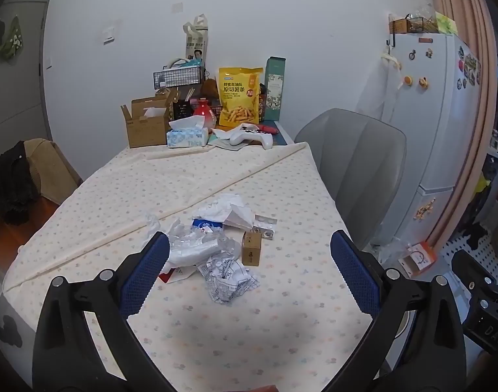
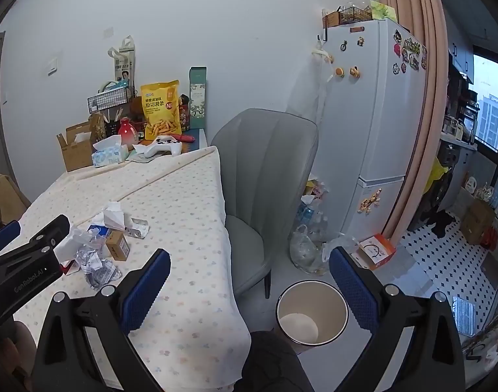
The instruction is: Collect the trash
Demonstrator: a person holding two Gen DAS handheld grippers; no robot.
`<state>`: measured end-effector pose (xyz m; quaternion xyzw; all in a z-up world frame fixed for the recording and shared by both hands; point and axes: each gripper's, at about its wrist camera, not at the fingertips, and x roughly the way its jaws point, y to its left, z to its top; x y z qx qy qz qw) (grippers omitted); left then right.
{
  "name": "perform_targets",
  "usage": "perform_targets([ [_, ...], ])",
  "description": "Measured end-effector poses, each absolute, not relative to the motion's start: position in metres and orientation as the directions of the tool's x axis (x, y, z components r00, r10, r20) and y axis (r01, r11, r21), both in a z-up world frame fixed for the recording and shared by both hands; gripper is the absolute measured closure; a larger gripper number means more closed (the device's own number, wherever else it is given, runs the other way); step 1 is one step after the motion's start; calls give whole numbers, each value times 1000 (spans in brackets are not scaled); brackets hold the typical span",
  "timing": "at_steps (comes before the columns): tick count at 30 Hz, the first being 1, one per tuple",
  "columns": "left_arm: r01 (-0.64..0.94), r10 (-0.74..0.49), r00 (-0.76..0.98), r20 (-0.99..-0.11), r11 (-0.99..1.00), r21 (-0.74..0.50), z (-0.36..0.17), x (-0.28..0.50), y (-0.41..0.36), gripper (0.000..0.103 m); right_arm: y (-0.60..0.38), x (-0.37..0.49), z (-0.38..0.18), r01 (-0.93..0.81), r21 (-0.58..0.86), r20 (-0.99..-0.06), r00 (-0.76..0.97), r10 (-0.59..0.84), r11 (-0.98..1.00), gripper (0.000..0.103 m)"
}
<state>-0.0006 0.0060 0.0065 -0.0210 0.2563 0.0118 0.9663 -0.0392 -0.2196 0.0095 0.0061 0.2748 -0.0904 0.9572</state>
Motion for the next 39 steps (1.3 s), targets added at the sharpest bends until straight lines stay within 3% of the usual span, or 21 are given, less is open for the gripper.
perform_targets([
  [39,-14,-4,870,-493,999,-33,6,1,-5,5,-239,-44,12,217,-25,-519,831,-199,976,7],
])
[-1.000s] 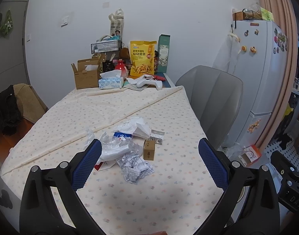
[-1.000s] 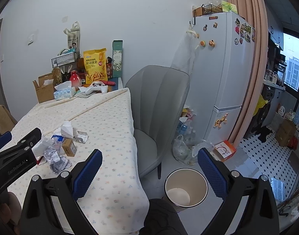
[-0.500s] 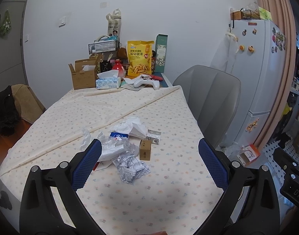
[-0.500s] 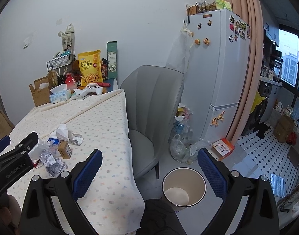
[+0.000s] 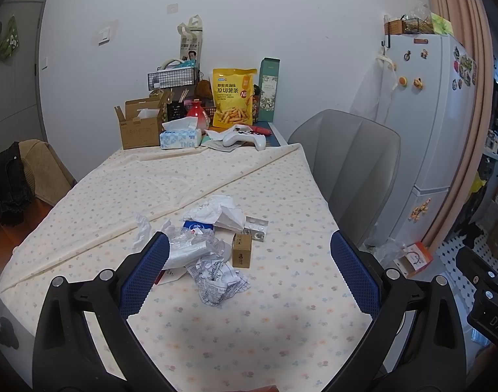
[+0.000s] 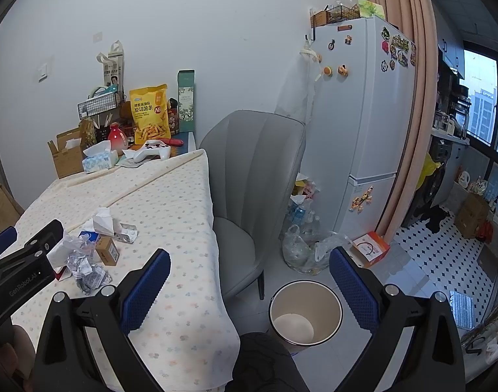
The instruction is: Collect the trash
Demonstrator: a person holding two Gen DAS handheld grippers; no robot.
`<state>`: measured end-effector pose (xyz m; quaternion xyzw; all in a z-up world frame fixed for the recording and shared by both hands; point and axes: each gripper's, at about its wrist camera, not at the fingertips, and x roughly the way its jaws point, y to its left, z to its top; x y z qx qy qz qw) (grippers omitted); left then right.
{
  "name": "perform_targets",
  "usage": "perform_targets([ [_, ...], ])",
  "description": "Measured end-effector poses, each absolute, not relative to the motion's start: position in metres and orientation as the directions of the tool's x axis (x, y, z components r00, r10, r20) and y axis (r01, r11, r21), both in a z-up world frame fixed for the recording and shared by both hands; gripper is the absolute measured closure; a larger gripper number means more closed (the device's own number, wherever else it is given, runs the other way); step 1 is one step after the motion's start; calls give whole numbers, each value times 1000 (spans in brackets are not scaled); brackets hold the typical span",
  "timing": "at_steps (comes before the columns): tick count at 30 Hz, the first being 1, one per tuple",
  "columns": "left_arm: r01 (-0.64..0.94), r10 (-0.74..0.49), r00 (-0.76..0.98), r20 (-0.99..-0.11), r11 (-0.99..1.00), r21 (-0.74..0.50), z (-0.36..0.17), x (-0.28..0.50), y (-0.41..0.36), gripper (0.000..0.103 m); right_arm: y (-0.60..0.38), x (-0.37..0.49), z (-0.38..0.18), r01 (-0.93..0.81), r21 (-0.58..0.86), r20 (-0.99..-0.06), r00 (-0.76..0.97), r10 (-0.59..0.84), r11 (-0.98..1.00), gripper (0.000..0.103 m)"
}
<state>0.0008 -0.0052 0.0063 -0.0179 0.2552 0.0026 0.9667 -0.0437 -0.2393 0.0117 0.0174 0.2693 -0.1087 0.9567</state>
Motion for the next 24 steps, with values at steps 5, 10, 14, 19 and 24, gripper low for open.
perform_targets([
  [5,-15,-4,870,-493,999,-34,7,0,-6,5,-236,-45,13,211,-24,-519,833,-193,977,8],
  [10,-15,-4,870,-492,999,-34,7,0,-5,5,-234,-45,15,204,-26,-519,834,-188,979,7],
  [14,-17,-4,869,-495,999,-38,5,1,-3,5,-231,-46,15,198,-28,-518,835,-184,980,8],
  [19,-23,0,871,-492,999,-42,4,1,0,5,-229,-46,14,192,-26,-518,837,-177,981,7],
  [24,-39,12,870,-492,998,-44,2,3,4,5,-226,-44,13,177,-26,-516,840,-165,984,7],
])
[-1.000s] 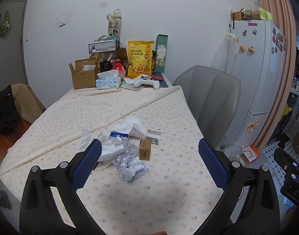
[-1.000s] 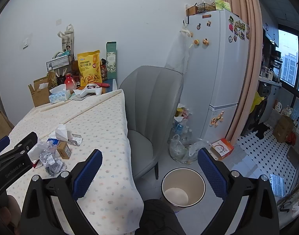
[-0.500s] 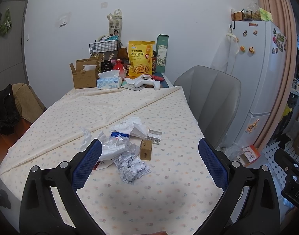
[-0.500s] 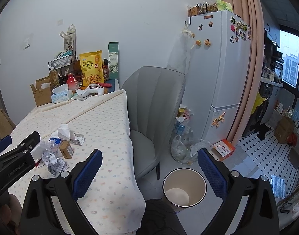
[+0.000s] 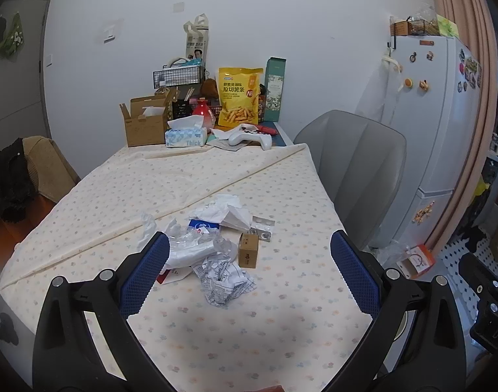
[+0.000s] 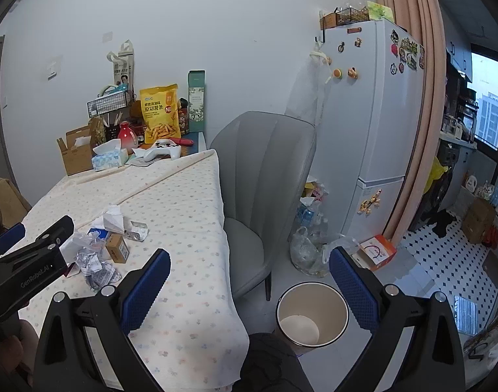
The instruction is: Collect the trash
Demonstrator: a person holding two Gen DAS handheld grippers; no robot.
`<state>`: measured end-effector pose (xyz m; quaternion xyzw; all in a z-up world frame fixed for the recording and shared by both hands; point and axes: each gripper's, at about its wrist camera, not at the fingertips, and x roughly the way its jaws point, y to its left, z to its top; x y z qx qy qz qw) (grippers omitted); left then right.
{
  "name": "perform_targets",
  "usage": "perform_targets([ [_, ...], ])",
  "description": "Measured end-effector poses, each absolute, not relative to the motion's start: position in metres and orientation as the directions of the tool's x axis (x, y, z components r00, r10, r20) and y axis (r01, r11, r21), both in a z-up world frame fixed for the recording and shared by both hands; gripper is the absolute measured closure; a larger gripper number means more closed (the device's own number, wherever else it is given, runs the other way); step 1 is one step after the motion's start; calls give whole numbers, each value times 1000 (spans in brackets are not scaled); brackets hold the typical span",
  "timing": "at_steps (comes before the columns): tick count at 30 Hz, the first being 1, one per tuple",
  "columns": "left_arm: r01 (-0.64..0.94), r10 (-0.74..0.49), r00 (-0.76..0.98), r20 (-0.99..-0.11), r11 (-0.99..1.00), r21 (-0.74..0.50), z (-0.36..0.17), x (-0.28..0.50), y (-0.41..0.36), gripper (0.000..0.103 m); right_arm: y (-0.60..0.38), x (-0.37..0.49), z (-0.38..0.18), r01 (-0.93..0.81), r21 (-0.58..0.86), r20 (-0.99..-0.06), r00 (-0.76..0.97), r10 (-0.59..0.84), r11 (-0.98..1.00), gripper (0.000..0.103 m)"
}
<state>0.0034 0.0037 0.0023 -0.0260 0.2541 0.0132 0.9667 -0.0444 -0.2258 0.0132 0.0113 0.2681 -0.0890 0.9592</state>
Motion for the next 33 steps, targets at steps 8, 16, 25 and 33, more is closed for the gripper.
perform_targets([
  [8,-61,21,870,-492,996,-64,-4,5,26,5,-214,-32,7,162,-31,-534,832,-154,986,8],
  [16,-122,57,868,-494,987,-100,-10,6,69,5,-182,-16,2,104,-42,-545,831,-109,994,9],
  [25,-181,91,841,-533,976,-118,-29,13,107,10,-149,7,-17,44,-38,-587,808,-58,998,13],
  [33,-151,50,818,-573,980,-131,-52,33,108,13,-139,23,-39,25,-57,-629,775,-55,998,11],
])
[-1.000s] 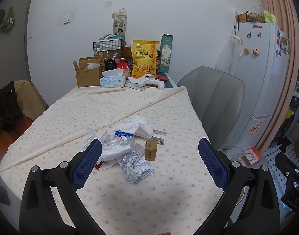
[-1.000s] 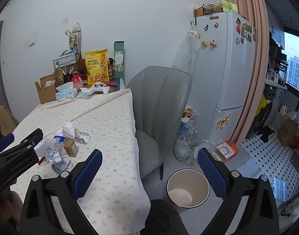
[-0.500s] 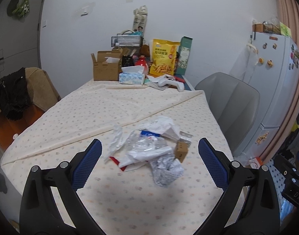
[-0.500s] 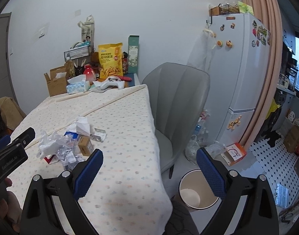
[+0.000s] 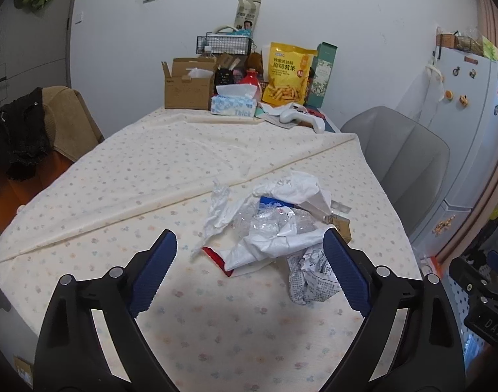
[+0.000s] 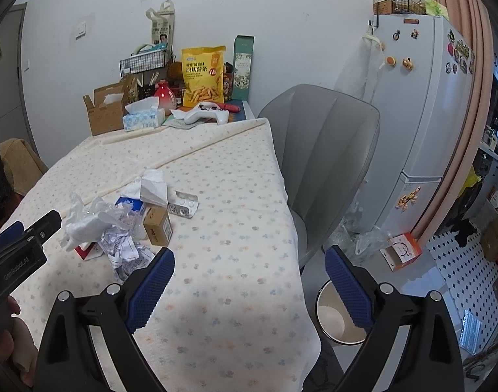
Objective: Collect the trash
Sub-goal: 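Move the right gripper toward the crumpled printed paper wrapper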
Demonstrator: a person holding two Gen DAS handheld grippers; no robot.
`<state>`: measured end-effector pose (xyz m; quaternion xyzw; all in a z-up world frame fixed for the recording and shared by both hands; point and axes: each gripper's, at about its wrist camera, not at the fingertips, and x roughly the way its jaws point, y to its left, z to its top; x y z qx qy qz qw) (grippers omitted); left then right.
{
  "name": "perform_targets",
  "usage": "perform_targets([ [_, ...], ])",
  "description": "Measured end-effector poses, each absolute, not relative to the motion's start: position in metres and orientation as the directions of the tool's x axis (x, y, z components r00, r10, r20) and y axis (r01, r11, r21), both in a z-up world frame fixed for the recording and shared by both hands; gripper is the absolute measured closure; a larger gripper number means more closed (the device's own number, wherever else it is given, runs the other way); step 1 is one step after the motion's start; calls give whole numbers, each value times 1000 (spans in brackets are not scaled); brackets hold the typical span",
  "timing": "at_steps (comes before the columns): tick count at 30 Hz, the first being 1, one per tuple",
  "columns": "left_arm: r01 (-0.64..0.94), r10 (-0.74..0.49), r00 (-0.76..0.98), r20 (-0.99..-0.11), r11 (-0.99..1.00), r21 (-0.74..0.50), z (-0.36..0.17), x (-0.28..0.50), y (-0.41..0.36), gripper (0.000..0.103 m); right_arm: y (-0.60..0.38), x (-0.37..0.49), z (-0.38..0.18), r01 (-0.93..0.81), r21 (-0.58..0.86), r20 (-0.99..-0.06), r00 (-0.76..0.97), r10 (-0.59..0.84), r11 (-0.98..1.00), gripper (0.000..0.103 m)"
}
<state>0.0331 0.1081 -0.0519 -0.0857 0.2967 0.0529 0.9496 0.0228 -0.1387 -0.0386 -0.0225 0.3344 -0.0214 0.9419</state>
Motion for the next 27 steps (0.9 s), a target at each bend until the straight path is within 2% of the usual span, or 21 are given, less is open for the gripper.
perform_targets([
  [13,-88,-8,790,-614,988,-126,-74,76,83,13,-156,47,-54,73,-64,-663,743,-97,995,9],
  [20,-94,-17,783,-622,985,-146,-81,84,88,16,-151,51,-60,64,-73,-670,736,-96,995,9],
  [23,-91,-32,782,-623,982,-165,-82,85,90,33,-150,50,-60,62,-78,-669,737,-98,995,9],
  [25,-92,-40,777,-628,980,-177,-82,86,92,51,-150,50,-59,64,-76,-669,737,-98,995,9],
  [26,-87,-53,775,-630,978,-190,-82,85,93,64,-149,50,-59,64,-75,-669,737,-98,995,9],
  [27,-85,-61,774,-631,976,-199,-81,85,94,70,-148,50,-59,63,-75,-667,739,-97,995,9],
])
